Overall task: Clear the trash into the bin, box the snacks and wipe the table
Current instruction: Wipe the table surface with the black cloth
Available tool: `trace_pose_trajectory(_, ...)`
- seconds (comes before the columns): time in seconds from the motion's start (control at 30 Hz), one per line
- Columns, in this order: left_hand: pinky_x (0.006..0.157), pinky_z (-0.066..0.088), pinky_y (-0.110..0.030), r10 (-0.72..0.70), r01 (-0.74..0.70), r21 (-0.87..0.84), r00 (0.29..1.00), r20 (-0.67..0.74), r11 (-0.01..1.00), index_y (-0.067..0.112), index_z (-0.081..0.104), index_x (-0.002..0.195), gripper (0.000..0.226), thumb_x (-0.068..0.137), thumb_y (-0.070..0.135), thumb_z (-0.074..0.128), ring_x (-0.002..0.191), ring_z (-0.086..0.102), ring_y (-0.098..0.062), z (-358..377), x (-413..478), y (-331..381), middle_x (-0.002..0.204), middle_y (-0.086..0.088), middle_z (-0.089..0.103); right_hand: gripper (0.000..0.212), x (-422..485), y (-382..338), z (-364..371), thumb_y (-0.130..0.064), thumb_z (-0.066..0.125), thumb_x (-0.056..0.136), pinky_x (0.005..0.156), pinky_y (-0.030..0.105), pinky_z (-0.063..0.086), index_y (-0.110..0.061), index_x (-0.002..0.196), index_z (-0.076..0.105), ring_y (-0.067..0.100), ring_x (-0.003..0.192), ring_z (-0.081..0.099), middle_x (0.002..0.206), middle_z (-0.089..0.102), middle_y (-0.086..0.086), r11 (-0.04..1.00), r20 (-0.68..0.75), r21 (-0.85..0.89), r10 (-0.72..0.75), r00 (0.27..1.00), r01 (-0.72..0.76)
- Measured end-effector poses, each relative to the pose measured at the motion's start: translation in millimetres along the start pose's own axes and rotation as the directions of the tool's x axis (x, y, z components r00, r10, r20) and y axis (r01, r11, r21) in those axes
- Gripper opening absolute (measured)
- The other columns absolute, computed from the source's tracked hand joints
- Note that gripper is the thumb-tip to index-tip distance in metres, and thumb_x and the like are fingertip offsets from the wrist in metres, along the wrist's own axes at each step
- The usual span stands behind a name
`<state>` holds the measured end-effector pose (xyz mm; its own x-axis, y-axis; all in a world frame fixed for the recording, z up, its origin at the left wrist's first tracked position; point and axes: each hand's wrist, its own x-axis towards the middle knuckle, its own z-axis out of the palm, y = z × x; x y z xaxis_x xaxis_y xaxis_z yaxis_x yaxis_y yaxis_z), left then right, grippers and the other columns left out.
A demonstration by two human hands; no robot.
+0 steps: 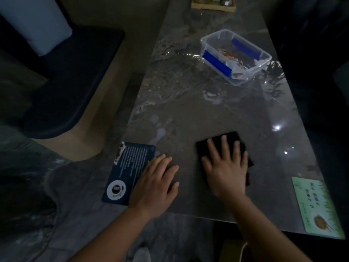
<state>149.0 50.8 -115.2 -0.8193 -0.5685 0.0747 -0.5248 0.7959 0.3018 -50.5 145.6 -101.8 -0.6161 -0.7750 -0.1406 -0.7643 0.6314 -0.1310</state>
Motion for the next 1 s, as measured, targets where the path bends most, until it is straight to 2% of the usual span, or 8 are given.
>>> trace_pose_trajectory(0.1,0.106,0.043,-0.05,-0.047,0.047,0.003,0.996,-0.072,0.999,0.017,0.058,0.123,0.037,0.093,0.037,0.048,0.134,0.043,-0.027,-11.7,-5.2,-16.8,0.139,-0.009,0.052,0.058,-44.0,-20.9,9.5,-0.064,0.023,0.097,0.121,0.057,0.009,-0.048,0.153,0.024,0.035,0.153,0.007,0.166,0.013,-0.003,0.928,0.035,-0.027,-0.37,0.928,0.371)
trace_pose_trajectory(0.17,0.111,0.039,-0.051,-0.134,0.141,0.099,0.988,-0.082,0.985,0.014,0.053,0.131,0.048,0.093,0.043,0.046,0.137,0.039,-0.031,-15.2,-12.4,-34.5,0.144,-0.012,0.048,0.057,-25.5,-8.6,7.6,-0.067,0.018,0.097,0.122,0.054,0.006,-0.052,0.152,0.017,0.03,0.154,0.003,0.166,0.008,-0.007,0.89,0.053,-0.077,-0.446,0.893,0.449)
trace_pose_trajectory(0.33,0.12,0.023,-0.052,-0.247,0.249,0.181,0.968,-0.035,0.951,0.009,0.038,0.148,0.073,0.093,0.057,0.036,0.149,0.022,-0.032,-12.0,-21.4,-50.4,0.158,-0.017,0.031,0.057,32.5,-55.6,8.6,-0.064,0.016,0.099,0.122,0.053,-0.006,-0.051,0.153,0.004,0.029,0.153,-0.012,0.167,-0.005,-0.007,0.992,-0.003,-0.011,-0.124,0.992,0.124)
trace_pose_trajectory(0.5,0.12,0.023,-0.052,-0.245,0.246,0.159,0.969,-0.027,0.956,0.011,0.036,0.15,0.07,0.093,0.051,0.037,0.15,0.019,-0.029,-15.0,-23.0,-48.8,0.159,-0.016,0.03,0.055,4.4,-55.5,2.8,-0.067,0.008,0.097,0.122,0.05,-0.007,-0.057,0.151,0.003,0.025,0.152,-0.017,0.164,-0.01,-0.015,0.865,0.117,-0.061,-0.49,0.864,0.499)
trace_pose_trajectory(0.57,0.119,0.024,-0.052,-0.248,0.25,0.147,0.968,-0.034,0.957,0.01,0.037,0.149,0.069,0.092,0.049,0.039,0.15,0.021,-0.03,-15.5,-22.0,-49.0,0.159,-0.016,0.031,0.056,34.8,-41.7,-2.6,-0.068,0.004,0.094,0.123,0.049,-0.005,-0.058,0.15,0.001,0.024,0.153,-0.013,0.164,-0.009,-0.016,0.892,0.106,-0.074,-0.438,0.893,0.446)
trace_pose_trajectory(0.67,0.119,0.025,-0.052,-0.251,0.255,0.12,0.967,-0.048,0.96,0.011,0.04,0.148,0.065,0.093,0.046,0.041,0.149,0.023,-0.03,-15.0,-22.7,-49.3,0.157,-0.015,0.034,0.058,69.7,-61.2,-6.7,-0.066,0.013,0.097,0.122,0.055,-0.004,-0.053,0.152,0.001,0.028,0.153,-0.011,0.167,-0.007,-0.01,0.987,0.111,-0.009,-0.158,0.981,0.16)
trace_pose_trajectory(0.87,0.114,0.033,-0.052,-0.287,0.294,0.059,0.953,-0.101,0.954,0.008,0.052,0.136,0.056,0.089,0.038,0.046,0.143,0.035,-0.032,-14.2,-23.5,-49.4,0.15,-0.015,0.045,0.056,-1.2,-83.3,9.0,-0.065,0.015,0.099,0.122,0.054,-0.001,-0.052,0.153,0.009,0.029,0.153,-0.008,0.167,0.001,-0.009,0.871,0.091,-0.04,-0.484,0.87,0.489)
trace_pose_trajectory(1.0,0.113,0.034,-0.053,-0.279,0.287,0.075,0.955,-0.103,0.955,0.009,0.052,0.135,0.056,0.087,0.037,0.049,0.142,0.036,-0.033,-14.0,-23.0,-49.1,0.149,-0.016,0.046,0.056,69.5,-91.1,3.5,-0.063,0.013,0.099,0.122,0.055,-0.005,-0.052,0.153,-0.001,0.028,0.153,-0.012,0.167,-0.006,-0.008,0.972,0.061,0.002,-0.233,0.971,0.233)
